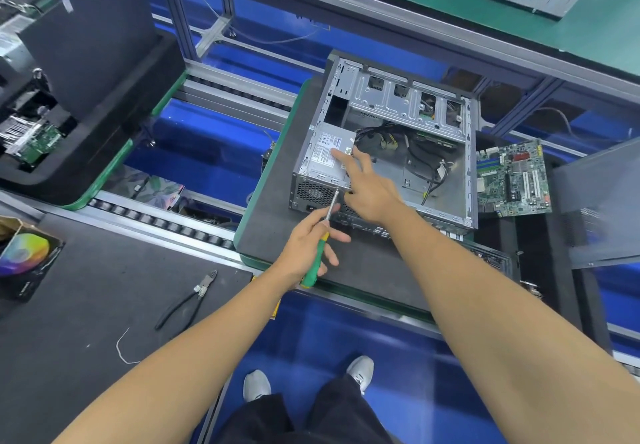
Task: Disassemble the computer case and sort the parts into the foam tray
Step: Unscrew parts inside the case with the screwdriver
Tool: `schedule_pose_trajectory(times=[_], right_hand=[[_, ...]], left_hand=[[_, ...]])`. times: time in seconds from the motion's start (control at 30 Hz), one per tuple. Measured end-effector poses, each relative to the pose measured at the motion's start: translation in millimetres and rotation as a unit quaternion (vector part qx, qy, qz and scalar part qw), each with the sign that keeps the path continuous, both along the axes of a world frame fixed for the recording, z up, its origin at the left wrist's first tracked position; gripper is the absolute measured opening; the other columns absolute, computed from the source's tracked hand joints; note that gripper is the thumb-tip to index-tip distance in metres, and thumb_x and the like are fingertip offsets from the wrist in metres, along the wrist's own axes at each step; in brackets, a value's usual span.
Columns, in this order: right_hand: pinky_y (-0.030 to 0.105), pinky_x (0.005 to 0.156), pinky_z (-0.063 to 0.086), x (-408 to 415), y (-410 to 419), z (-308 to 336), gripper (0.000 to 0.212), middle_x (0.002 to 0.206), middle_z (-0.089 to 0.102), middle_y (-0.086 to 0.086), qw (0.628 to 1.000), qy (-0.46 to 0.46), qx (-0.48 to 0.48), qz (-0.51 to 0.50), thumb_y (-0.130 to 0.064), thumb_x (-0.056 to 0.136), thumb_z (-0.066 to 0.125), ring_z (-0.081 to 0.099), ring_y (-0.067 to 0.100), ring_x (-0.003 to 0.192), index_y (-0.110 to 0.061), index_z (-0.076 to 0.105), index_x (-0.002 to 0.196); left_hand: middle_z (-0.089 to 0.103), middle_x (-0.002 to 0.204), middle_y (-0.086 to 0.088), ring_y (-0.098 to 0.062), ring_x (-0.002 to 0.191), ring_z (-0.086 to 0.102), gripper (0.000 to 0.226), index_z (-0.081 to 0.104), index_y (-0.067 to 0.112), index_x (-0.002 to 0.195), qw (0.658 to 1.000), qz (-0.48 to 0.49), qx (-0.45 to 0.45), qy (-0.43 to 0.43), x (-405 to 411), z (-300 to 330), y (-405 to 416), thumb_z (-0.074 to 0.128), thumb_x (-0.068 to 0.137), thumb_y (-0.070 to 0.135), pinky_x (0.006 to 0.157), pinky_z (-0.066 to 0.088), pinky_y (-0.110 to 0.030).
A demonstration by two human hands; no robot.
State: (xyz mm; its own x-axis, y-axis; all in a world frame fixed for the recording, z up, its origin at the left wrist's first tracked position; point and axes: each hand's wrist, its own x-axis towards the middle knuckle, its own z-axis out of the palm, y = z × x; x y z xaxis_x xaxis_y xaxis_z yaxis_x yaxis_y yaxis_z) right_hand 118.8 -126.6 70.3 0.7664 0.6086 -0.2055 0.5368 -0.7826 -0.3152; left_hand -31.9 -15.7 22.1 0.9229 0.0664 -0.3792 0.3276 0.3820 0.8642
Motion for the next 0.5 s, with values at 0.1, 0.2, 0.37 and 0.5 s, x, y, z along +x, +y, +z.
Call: schedule_pose_trajectory(times=[0.1, 0.2, 0.37, 0.5], right_hand=[[0.037, 0.067, 0.048, 0.0, 0.0, -0.7, 0.093, 0.169, 0.002, -0.001, 1.0, -0.004, 0.0, -0.001, -0.011, 0.084, 0.053, 0.066, 0.03, 0.101, -0.05, 0.008, 0.155], [0.037, 0.067, 0.047, -0.2, 0.5, -1.2, 0.094, 0.169, 0.001, -0.002, 1.0, -0.005, 0.0, -0.002, -0.011, 0.083, 0.052, 0.064, 0.031, 0.108, -0.051, 0.007, 0.155], [0.035, 0.064, 0.044, -1.2, 0.8, -2.6, 0.093, 0.169, 0.002, -0.001, 1.0, -0.008, -0.001, -0.002, -0.01, 0.084, 0.052, 0.064, 0.03, 0.105, -0.05, 0.007, 0.155], [0.033, 0.062, 0.04, -1.5, 1.3, -3.6, 0.093, 0.17, 0.001, 0.0, 1.0, -0.011, -0.008, -0.004, -0.009, 0.086, 0.051, 0.065, 0.031, 0.1, -0.05, 0.006, 0.156]], left_hand=[[0.068, 0.09, -0.009, -0.012, 0.047, 0.042, 0.033, 0.06, 0.031, 0.137, 0.991, -0.01, -0.125, 0.051, 0.5, 8.2, 5.8, 0.041, 0.111, 0.028, 0.038, 0.032, -0.019], [0.054, 0.075, 0.001, -0.006, 0.046, 0.029, 0.034, 0.057, 0.022, 0.139, 0.973, -0.02, -0.213, 0.088, 4.0, 18.5, 7.1, 0.042, 0.11, 0.031, 0.036, 0.024, -0.016], [0.049, 0.068, 0.001, -0.008, 0.045, 0.029, 0.032, 0.056, 0.018, 0.135, 0.985, -0.025, -0.14, 0.1, 7.1, 32.5, 5.8, 0.042, 0.109, 0.028, 0.038, 0.026, -0.017], [0.045, 0.065, -0.001, -0.01, 0.046, 0.029, 0.029, 0.054, 0.018, 0.132, 0.991, -0.026, -0.063, 0.111, 8.5, 38.3, 5.6, 0.037, 0.11, 0.027, 0.041, 0.027, -0.018]])
